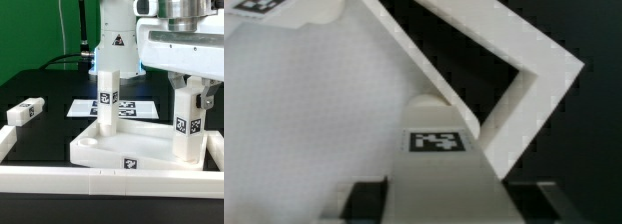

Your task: Assemble desk

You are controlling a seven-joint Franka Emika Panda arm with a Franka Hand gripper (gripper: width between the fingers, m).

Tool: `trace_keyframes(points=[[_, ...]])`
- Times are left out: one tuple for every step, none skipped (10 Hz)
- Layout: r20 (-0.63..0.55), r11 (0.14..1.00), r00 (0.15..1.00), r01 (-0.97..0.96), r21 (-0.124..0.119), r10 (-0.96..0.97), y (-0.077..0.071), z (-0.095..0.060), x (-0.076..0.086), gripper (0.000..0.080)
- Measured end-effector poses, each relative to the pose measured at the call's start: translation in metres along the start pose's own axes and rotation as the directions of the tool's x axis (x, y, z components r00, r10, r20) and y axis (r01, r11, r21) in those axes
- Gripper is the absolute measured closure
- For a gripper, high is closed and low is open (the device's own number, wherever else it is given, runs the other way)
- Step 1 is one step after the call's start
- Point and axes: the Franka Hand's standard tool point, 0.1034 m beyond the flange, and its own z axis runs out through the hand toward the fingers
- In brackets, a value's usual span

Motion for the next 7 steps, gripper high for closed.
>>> trace_keyframes(points=[[-0.015, 0.998, 0.998, 0.065, -0.016, -0.065, 0.0005, 0.0002, -0.0003, 0.0321], [-0.019, 0.991, 0.991, 0.13, -0.021, -0.13, 0.0003, 0.0003, -0.0007, 0.0188], [-0.018, 0.982, 0.982, 0.187, -0.022, -0.187, 0.0007, 0.0002, 0.0002, 0.0188], [-0.016, 0.967, 0.967, 0.255, -0.023, -0.256, 0.0009, 0.0002, 0.0004, 0.0161], [-0.015, 0.945, 0.945, 0.327, -0.025, -0.327, 0.001, 0.0002, 0.0005, 0.0152], [-0.013, 0.917, 0.917, 0.397, -0.026, -0.398, 0.001, 0.0002, 0.0007, 0.0152], [-0.014, 0.879, 0.879, 0.476, -0.035, -0.477, 0.0013, 0.0001, 0.001, 0.0152]])
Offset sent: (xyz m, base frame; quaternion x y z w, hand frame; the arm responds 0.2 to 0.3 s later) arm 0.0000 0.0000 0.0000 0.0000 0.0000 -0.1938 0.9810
